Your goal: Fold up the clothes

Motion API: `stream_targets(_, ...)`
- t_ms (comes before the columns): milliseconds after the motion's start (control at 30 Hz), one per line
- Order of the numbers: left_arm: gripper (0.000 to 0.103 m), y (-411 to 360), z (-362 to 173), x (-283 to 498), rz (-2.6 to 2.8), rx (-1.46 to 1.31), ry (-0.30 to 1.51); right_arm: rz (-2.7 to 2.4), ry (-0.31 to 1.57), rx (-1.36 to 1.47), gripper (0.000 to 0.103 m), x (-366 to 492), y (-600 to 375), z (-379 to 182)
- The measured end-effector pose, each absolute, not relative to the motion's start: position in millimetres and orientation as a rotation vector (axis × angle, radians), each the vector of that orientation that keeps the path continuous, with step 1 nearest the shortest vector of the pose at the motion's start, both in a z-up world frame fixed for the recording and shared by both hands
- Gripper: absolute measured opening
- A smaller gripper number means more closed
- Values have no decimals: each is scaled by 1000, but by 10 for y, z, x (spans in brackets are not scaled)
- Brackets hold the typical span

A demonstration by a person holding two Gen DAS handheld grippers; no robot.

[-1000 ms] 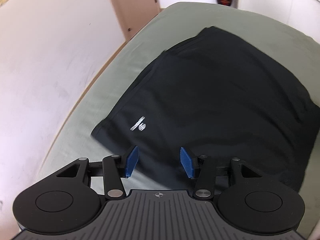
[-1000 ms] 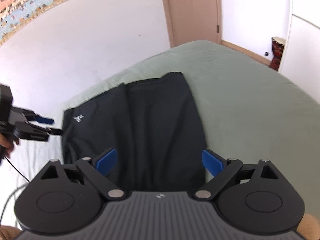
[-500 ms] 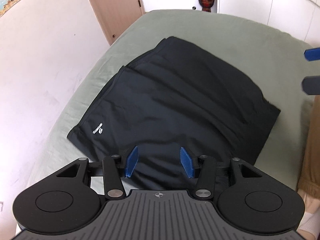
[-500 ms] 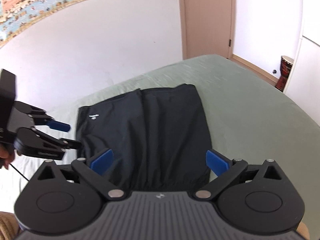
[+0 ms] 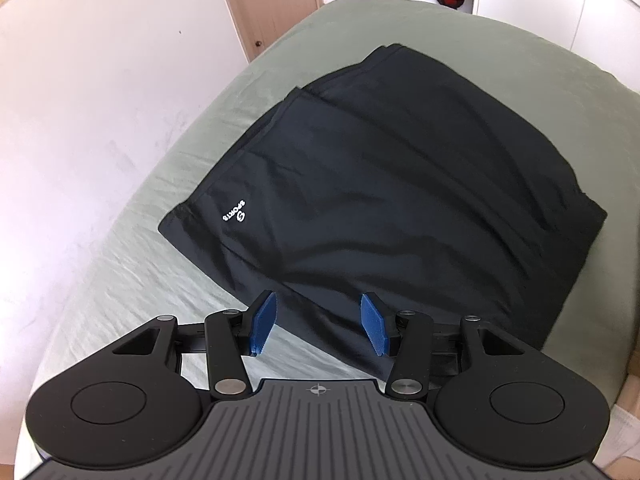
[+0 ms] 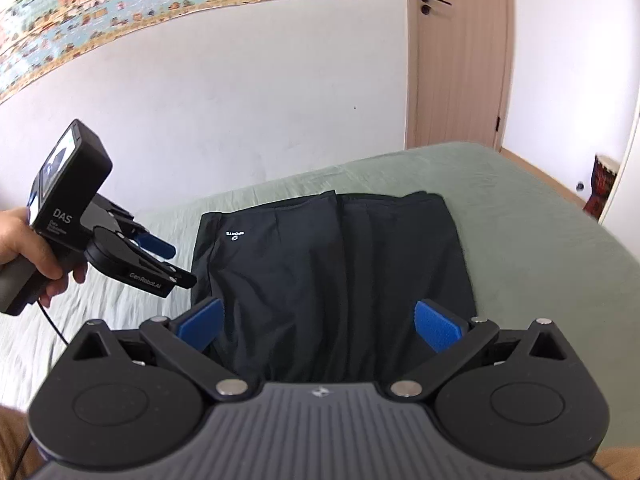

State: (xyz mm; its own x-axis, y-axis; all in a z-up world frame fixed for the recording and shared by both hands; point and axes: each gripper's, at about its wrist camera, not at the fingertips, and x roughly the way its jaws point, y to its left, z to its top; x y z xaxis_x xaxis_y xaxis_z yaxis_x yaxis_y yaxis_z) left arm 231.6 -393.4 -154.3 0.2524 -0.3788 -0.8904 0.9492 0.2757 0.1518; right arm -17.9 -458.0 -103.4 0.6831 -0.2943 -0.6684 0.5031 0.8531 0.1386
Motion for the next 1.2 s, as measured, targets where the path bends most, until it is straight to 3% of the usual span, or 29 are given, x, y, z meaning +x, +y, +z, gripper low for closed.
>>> stream_targets(133,46,-3965,-1710,2651,-1054,839,878,-376,727,457,102,90,-4580,-1343)
stream_targets(367,46,-4079,-1900,3234,-1028,870,890,-309,830,397,87,479,-4430,-1712)
stream_targets(633,46,-4390,-2013,3846,-1009,902,875,-300,865,403,87,699,-4460,-1970)
stream_targets(1067,45,-4588,-2172,4106,-1079,912,882,-226,941,306,87,838,-4339,-2191)
stream_targets(1133,39,-4578,-2163,4127,-1091,913,890,-224,950,298,86,847,-4323,-2214)
stream_targets(1200,24,-4559,-2151,4123,-1116,909,917,-221,958,285,83,853,-4295,-2225)
